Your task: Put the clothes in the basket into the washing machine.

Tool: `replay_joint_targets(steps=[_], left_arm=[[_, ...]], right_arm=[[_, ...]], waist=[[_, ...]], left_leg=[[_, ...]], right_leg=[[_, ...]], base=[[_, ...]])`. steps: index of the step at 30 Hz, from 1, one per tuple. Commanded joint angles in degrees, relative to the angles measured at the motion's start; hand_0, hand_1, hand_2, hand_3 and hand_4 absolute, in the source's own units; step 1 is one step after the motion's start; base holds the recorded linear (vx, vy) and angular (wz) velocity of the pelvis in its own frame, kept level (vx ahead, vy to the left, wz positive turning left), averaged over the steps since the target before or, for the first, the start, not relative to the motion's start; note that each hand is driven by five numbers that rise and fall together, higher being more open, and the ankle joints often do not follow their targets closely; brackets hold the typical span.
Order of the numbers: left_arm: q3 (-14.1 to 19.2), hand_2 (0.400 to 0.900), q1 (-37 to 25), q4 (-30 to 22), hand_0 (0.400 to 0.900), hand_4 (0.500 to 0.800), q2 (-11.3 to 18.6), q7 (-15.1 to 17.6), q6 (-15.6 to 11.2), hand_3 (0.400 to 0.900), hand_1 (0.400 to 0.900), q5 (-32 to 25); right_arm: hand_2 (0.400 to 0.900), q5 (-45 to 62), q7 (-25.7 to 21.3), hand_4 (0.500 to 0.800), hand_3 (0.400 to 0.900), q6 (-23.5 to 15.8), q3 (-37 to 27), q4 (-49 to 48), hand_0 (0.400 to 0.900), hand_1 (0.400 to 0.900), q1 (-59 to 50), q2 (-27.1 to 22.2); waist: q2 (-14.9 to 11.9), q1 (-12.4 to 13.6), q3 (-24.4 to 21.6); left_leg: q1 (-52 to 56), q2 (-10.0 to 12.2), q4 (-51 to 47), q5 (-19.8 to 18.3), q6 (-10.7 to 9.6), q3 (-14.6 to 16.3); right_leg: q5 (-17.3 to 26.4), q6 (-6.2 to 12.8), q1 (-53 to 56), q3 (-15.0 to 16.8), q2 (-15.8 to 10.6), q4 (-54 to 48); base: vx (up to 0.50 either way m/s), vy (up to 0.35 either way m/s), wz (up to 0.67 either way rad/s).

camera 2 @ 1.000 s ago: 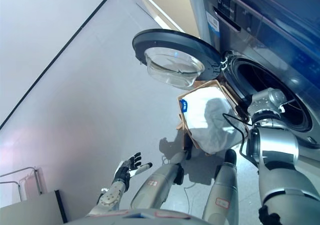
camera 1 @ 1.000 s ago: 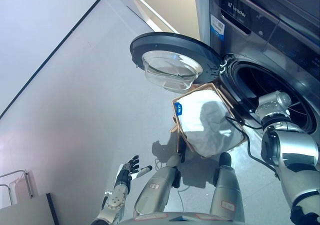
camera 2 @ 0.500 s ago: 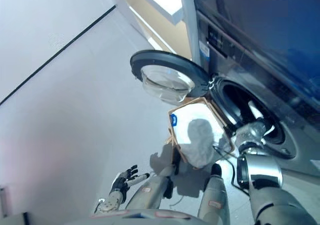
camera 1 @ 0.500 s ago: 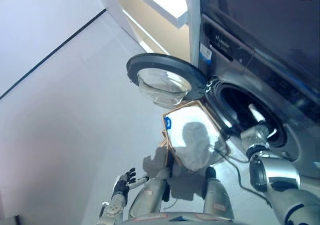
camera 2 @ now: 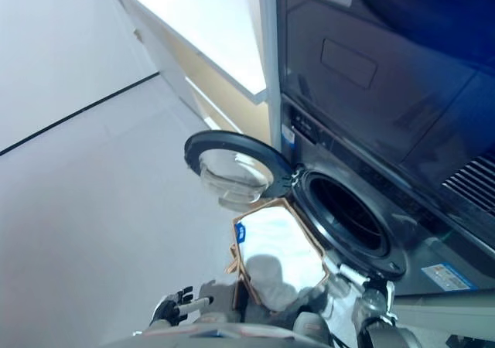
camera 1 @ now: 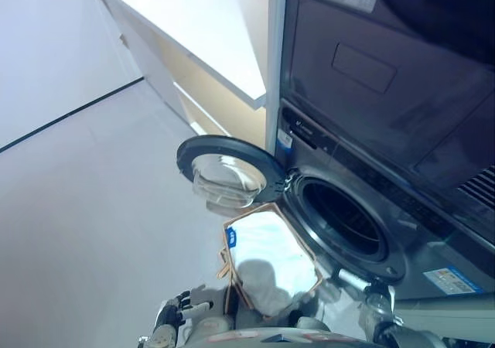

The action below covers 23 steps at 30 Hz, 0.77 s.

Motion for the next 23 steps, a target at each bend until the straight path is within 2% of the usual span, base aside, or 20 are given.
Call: replay_joint_targets(steps=[1,5,10,14,23], left_arm=[[2.79,0.9,-1.78,3.4,0.9,0.8,1.84,-0.65,-0.05,0.9,0.9,5.32],[4.53,0.9,-1.29,5.18,0.9,0.8,2.57,-1.59,0.17,0.9,0.9,8.03],[5.12,0.9,-0.96,6.08,0.9,0.8,2.82,-1.99,0.39,0.9,0.9,9.1],[4.74,0.9,-0.73,7.1,0.9,0.8,2.69,-2.52,1.17,0.9,0.9,10.88],[3.59,0.9,-0.39,5.26,0.9,0.8,1.89,-3.33,0.8,0.9,0.9,11.01]], right_arm=[[0.9,-16.44,-1.74,0.8,0.9,0.54,5.59,-1.47,0.9,0.9,-1.23,-2.88],[0.9,-22.0,-0.73,0.8,0.9,1.38,5.86,1.83,0.9,0.9,5.47,-1.18],[0.9,-24.15,-0.53,0.8,0.9,2.17,6.4,4.35,0.9,0.9,7.68,0.34],[0.9,-23.2,0.16,0.8,0.9,2.98,5.54,6.48,0.9,0.9,6.97,0.65],[0.9,-22.05,1.01,0.8,0.9,2.57,6.81,4.7,0.9,0.9,4.92,1.11]], waist=[[-1.0,0.42,-1.02],[-2.34,-0.16,-2.8],[-3.02,-0.31,-3.77],[-3.22,-0.47,-4.81],[-3.05,-0.68,-5.66]], left_leg=[[1.95,-4.33,2.44,-7.13,2.51,0.0],[4.01,-4.28,2.63,-7.76,2.8,0.27],[5.72,-4.14,2.83,-8.3,3.09,0.59],[7.46,-4.03,2.93,-9.01,3.3,1.03],[9.18,-3.86,3.4,-9.82,3.32,1.4]], right_leg=[[12.6,1.52,5.77,-1.21,-0.11,-15.56],[12.17,1.63,7.69,-0.88,-0.01,-15.05],[11.82,1.58,9.05,-0.48,0.09,-14.63],[11.49,1.57,10.63,-0.08,0.1,-14.71],[11.37,1.38,12.45,0.69,0.27,-15.35]], base=[[0.0,0.0,0.0],[-0.01,0.005,-0.04],[-0.01,0.0,-0.07],[0.01,-0.007,-0.07],[0.0,-0.004,-0.03]])
